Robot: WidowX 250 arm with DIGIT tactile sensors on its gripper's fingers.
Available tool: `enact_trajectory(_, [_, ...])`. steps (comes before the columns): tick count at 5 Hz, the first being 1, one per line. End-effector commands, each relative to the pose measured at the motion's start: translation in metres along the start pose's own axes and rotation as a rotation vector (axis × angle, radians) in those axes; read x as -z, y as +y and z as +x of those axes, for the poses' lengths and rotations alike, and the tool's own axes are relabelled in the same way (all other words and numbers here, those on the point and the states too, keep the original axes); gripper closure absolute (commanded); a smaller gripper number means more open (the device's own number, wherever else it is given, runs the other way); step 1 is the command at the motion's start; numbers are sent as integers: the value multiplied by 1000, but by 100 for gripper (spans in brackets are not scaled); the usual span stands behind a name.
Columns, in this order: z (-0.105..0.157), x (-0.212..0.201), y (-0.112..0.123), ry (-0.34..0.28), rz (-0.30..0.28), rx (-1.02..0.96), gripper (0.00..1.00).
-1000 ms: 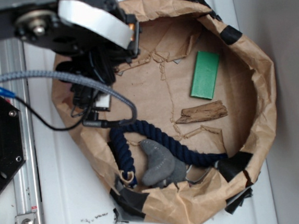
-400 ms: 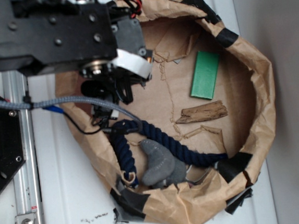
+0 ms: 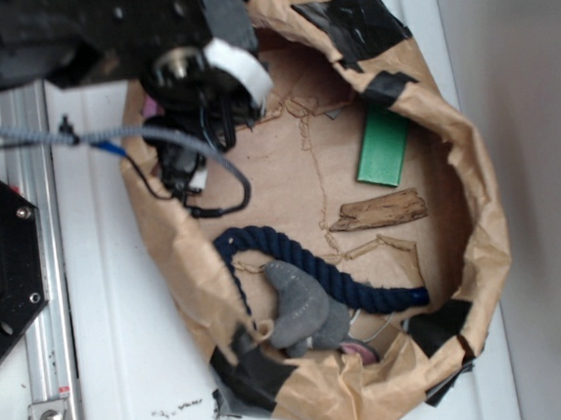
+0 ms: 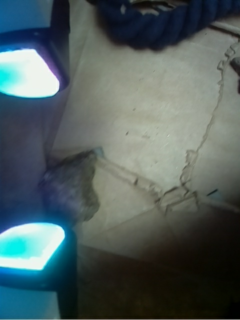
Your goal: Grab the rock.
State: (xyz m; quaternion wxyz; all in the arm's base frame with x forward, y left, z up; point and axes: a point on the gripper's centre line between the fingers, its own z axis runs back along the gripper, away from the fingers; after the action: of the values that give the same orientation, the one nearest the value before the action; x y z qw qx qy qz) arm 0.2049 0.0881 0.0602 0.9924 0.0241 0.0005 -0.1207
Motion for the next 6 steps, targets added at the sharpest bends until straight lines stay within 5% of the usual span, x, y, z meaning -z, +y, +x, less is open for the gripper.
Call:
enact_trajectory(1, [-6, -1, 6, -23, 42, -9, 0])
enact_trajectory(2, [-5, 7, 1, -47, 75, 10, 0])
enact_trajectory(4, [15, 38, -8, -124, 9, 1, 0])
enact_trajectory(5, [25, 50, -14, -109, 38, -16, 1])
enact_trajectory(6, [27, 55, -14, -93, 48, -24, 100])
